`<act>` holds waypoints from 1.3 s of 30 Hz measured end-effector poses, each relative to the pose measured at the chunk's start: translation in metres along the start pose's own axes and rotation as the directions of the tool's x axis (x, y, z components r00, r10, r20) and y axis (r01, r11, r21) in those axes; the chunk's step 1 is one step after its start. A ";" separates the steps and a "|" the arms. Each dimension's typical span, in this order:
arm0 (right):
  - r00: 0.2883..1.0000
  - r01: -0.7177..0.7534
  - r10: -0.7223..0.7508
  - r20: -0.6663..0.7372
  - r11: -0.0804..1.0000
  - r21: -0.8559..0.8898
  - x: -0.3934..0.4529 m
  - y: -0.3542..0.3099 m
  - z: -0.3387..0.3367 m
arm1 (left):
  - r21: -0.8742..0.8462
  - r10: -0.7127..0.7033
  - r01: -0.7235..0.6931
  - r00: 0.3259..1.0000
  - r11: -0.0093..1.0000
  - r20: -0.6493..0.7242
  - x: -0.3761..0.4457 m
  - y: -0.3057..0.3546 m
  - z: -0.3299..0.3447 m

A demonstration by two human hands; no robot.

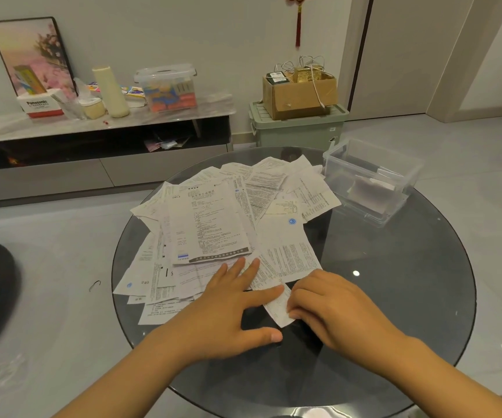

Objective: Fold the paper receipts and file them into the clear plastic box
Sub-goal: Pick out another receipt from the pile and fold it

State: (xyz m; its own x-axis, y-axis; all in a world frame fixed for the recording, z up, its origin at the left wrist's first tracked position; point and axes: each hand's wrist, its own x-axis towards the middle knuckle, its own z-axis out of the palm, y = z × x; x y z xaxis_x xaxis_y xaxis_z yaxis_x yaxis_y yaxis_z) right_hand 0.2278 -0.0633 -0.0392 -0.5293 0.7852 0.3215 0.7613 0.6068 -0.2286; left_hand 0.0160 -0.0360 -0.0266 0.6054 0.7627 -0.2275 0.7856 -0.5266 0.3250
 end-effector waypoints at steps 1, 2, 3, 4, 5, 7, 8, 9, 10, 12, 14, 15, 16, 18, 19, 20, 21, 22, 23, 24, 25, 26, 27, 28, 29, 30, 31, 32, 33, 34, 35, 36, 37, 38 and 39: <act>1.000 -0.018 0.018 0.007 0.999 0.028 0.000 -0.001 -0.001 | -0.004 0.007 -0.007 1.000 1.000 -0.011 0.000 -0.001 0.000; 0.999 -0.045 0.045 0.012 0.996 0.071 0.002 -0.001 -0.002 | -0.011 0.017 -0.018 1.000 1.000 -0.021 0.001 -0.001 0.000; 0.997 -0.081 0.079 0.020 0.989 0.126 0.003 -0.001 -0.004 | -0.019 0.029 -0.029 0.999 0.999 -0.030 0.001 -0.002 -0.001; 0.993 -0.121 0.116 0.035 0.975 0.185 0.004 -0.001 -0.006 | -0.029 0.037 -0.039 0.999 0.999 -0.038 0.001 -0.001 -0.002; 0.987 -0.158 0.149 0.055 0.958 0.240 0.006 -0.001 -0.009 | -0.039 0.039 -0.041 0.998 0.998 -0.050 0.000 0.000 -0.002; 0.973 -0.231 0.206 0.108 0.916 0.328 0.009 -0.001 -0.013 | -0.056 0.028 -0.033 0.995 0.998 -0.093 0.000 0.002 -0.003; 0.961 -0.275 0.241 0.136 0.888 0.369 0.010 -0.002 -0.015 | -0.066 0.022 -0.030 0.993 0.997 -0.120 0.000 0.004 -0.003; 0.946 -0.324 0.280 0.164 0.847 0.421 0.012 -0.004 -0.017 | -0.086 0.020 -0.033 0.989 0.996 -0.149 0.000 0.004 -0.003; 0.931 -0.364 0.320 0.174 0.796 0.484 0.012 -0.005 -0.018 | -0.125 0.019 -0.042 0.983 0.991 -0.180 0.001 0.004 -0.003; 0.906 -0.404 0.394 0.158 0.687 0.603 0.015 -0.008 -0.020 | -0.259 0.007 -0.078 0.965 0.963 -0.264 0.003 0.004 -0.002; 0.887 -0.404 0.445 0.122 0.620 0.673 0.018 -0.010 -0.021 | -0.406 -0.081 -0.073 0.933 0.911 -0.350 0.004 0.001 -0.002; 0.882 -0.401 0.458 0.108 0.612 0.682 0.019 -0.010 -0.020 | -0.452 -0.142 -0.043 0.919 0.891 -0.367 0.005 0.001 -0.002; 0.882 -0.400 0.460 0.100 0.622 0.673 0.019 -0.011 -0.018 | -0.467 -0.187 -0.014 0.906 0.884 -0.380 0.006 0.000 -0.002; 0.894 -0.399 0.437 0.097 0.679 0.616 0.019 -0.011 -0.013 | -0.457 -0.235 0.029 0.886 0.889 -0.401 0.008 0.000 -0.002; 0.903 -0.395 0.418 0.097 0.719 0.572 0.019 -0.011 -0.010 | -0.456 -0.251 0.046 0.881 0.889 -0.400 0.008 0.001 -0.001; 0.912 -0.388 0.397 0.098 0.763 0.517 0.019 -0.011 -0.006 | -0.460 -0.267 0.063 0.880 0.886 -0.392 0.008 0.002 -0.001; 0.922 -0.377 0.375 0.097 0.807 0.454 0.019 -0.011 -0.004 | -0.457 -0.276 0.079 0.882 0.886 -0.383 0.008 0.003 0.000; 0.931 -0.359 0.352 0.094 0.846 0.395 0.019 -0.010 -0.001 | -0.438 -0.267 0.080 0.884 0.896 -0.384 0.008 0.003 0.002; 0.940 -0.340 0.329 0.091 0.875 0.344 0.020 -0.009 0.000 | -0.405 -0.247 0.076 0.888 0.911 -0.389 0.008 0.003 0.003; 0.947 -0.322 0.309 0.090 0.898 0.301 0.020 -0.008 0.002 | -0.375 -0.230 0.073 0.891 0.924 -0.393 0.008 0.002 0.004; 0.950 -0.311 0.296 0.094 0.913 0.264 0.020 -0.009 0.002 | -0.354 -0.229 0.083 0.891 0.931 -0.392 0.009 0.002 0.003; 0.953 -0.302 0.287 0.098 0.923 0.239 0.021 -0.009 0.004 | -0.343 -0.238 0.100 0.889 0.934 -0.391 0.009 0.002 0.002; 0.955 -0.296 0.280 0.099 0.929 0.221 0.020 -0.009 0.005 | -0.340 -0.253 0.118 0.887 0.933 -0.386 0.010 0.001 0.000; 0.956 -0.290 0.276 0.095 0.934 0.208 0.020 -0.010 0.006 | -0.344 -0.266 0.132 0.886 0.930 -0.380 0.010 0.001 -0.001; 0.957 -0.288 0.275 0.093 0.937 0.199 0.020 -0.010 0.007 | -0.358 -0.276 0.138 0.886 0.924 -0.371 0.011 0.002 -0.003; 0.957 -0.288 0.275 0.088 0.938 0.195 0.020 -0.010 0.007 | -0.385 -0.285 0.135 0.887 0.913 -0.364 0.012 0.002 -0.004; 0.957 -0.289 0.277 0.085 0.938 0.194 0.020 -0.010 0.007 | -0.428 -0.298 0.127 0.885 0.895 -0.359 0.013 0.003 -0.006; 0.956 -0.291 0.281 0.082 0.938 0.188 0.020 -0.010 0.006 | -0.478 -0.318 0.120 0.878 0.870 -0.358 0.014 0.003 -0.007; 0.956 -0.293 0.282 0.083 0.939 0.179 0.020 -0.010 0.005 | -0.529 -0.343 0.116 0.870 0.840 -0.354 0.015 0.004 -0.009; 0.956 -0.292 0.281 0.084 0.941 0.169 0.021 -0.010 0.005 | -0.581 -0.369 0.111 0.862 0.806 -0.348 0.015 0.004 -0.011; 0.955 -0.295 0.284 0.085 0.942 0.162 0.021 -0.010 0.003 | -0.626 -0.392 0.109 0.857 0.772 -0.335 0.017 0.006 -0.013; 0.955 -0.296 0.286 0.083 0.943 0.155 0.021 -0.010 0.002 | -0.665 -0.413 0.107 0.852 0.739 -0.322 0.017 0.007 -0.015; 0.955 -0.296 0.288 0.074 0.944 0.148 0.021 -0.010 0.001 | -0.704 -0.429 0.100 0.849 0.704 -0.308 0.019 0.009 -0.017; 0.956 -0.291 0.286 0.056 0.946 0.141 0.021 -0.011 0.000 | -0.749 -0.448 0.088 0.845 0.657 -0.293 0.020 0.011 -0.019; 0.956 -0.293 0.291 0.037 0.946 0.136 0.022 -0.011 -0.002 | -0.798 -0.469 0.074 0.840 0.599 -0.274 0.022 0.014 -0.022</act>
State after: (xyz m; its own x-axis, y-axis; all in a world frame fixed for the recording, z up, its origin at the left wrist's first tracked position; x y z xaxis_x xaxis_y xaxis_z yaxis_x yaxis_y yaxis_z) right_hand 0.2085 -0.0523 -0.0281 -0.2982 0.9319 0.2066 0.8245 0.3606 -0.4361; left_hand 0.0381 -0.0183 -0.0072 0.1049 0.9903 -0.0916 0.4128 0.0405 0.9099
